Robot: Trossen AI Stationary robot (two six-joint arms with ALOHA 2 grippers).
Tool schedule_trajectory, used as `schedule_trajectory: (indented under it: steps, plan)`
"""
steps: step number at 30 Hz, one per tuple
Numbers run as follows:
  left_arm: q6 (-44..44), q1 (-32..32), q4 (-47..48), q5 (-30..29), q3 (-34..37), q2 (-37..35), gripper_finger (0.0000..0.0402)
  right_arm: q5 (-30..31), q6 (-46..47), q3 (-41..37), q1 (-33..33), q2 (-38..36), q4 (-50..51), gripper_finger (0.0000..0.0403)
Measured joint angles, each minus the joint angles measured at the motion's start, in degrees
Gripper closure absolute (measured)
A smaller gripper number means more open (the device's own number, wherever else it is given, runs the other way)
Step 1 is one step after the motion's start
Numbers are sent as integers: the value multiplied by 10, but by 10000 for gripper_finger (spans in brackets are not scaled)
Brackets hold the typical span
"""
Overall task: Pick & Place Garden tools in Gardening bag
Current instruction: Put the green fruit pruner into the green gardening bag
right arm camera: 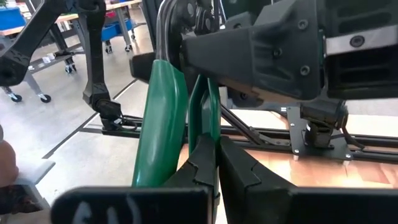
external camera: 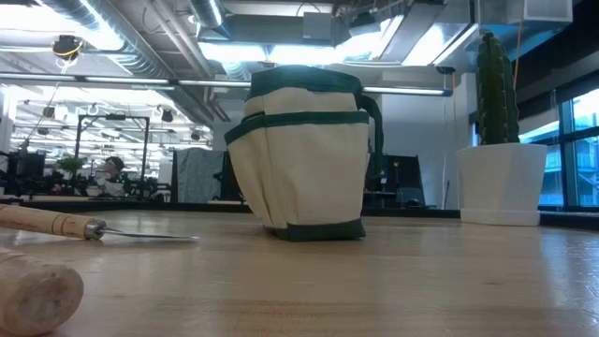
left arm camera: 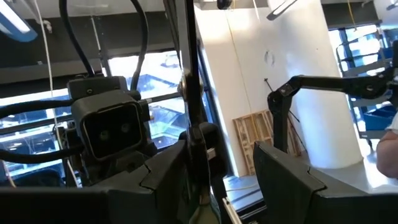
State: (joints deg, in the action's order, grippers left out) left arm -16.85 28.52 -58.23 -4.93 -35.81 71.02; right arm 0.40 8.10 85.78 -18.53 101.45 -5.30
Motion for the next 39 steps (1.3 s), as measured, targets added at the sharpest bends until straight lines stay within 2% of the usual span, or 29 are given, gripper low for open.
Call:
schedule_trajectory:
  steps: [14,23,25,28,32,33,39]
  plan:
    - [26,-21,-29,21,0,13,219,4,0,0,6,0,-1,396]
    - [29,-21,-34,-2,0,13,223,11,-5,0,12,6,-4,396]
    - [35,-23,-33,-3,0,13,235,11,-5,-1,13,8,1,396]
    - [39,-27,-34,1,0,13,272,11,-5,-1,14,8,-2,396]
    - [43,-36,-29,3,0,13,368,10,-10,-1,15,8,1,396]
    - [44,-38,-29,3,0,13,377,10,-11,-1,15,8,2,396]
    - [59,-39,-16,-24,0,13,378,7,-11,0,16,7,31,395]
